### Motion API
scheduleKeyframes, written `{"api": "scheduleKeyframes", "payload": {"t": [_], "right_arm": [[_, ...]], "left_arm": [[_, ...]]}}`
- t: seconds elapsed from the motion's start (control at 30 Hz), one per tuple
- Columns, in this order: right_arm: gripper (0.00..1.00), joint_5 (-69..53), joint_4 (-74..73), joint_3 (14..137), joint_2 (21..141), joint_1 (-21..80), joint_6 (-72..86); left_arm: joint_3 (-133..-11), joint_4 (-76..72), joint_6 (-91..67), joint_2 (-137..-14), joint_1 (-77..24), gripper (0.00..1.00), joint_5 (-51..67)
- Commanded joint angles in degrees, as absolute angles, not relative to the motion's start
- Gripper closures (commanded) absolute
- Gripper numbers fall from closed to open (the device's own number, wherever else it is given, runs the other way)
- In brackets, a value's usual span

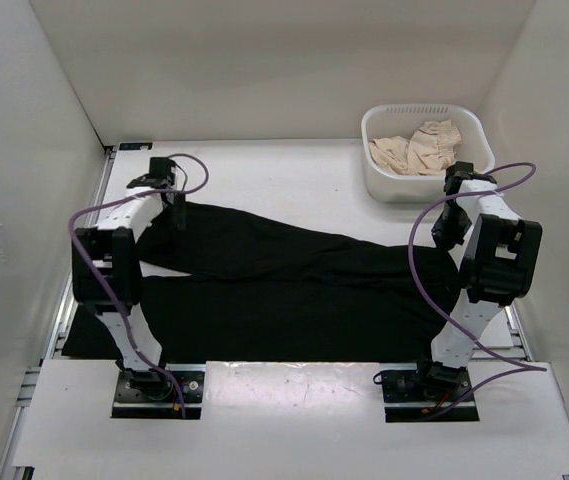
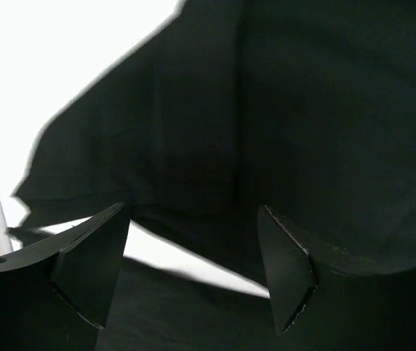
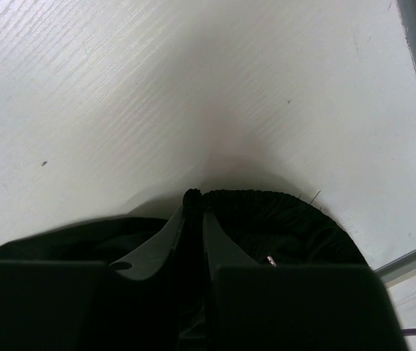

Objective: Fold and stack the trousers
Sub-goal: Fold the trousers

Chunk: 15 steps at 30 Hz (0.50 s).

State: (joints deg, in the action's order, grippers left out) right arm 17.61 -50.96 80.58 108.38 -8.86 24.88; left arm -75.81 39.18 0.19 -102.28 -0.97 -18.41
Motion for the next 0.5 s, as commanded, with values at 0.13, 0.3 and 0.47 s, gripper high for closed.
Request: {"api": "scheduleKeyframes", "payload": {"t": [0.13, 0.3, 0.47], "right_arm": [[1.0, 16.87, -51.5, 81.21, 108.11, -8.44, 23.38], [1.0, 15.73, -50.98, 81.21, 108.11, -8.44, 23.38], [1.0, 15.73, -50.98, 80.68, 108.11, -8.44, 23.38]], "left_arm": [[-81.47, 40.08, 0.0, -109.59, 0.7, 0.18, -28.12], [-83.5, 40.08, 0.0, -111.7, 0.7, 0.18, -29.35], [-82.35, 41.65, 0.0, -114.96, 1.23, 0.37, -27.08]]}}
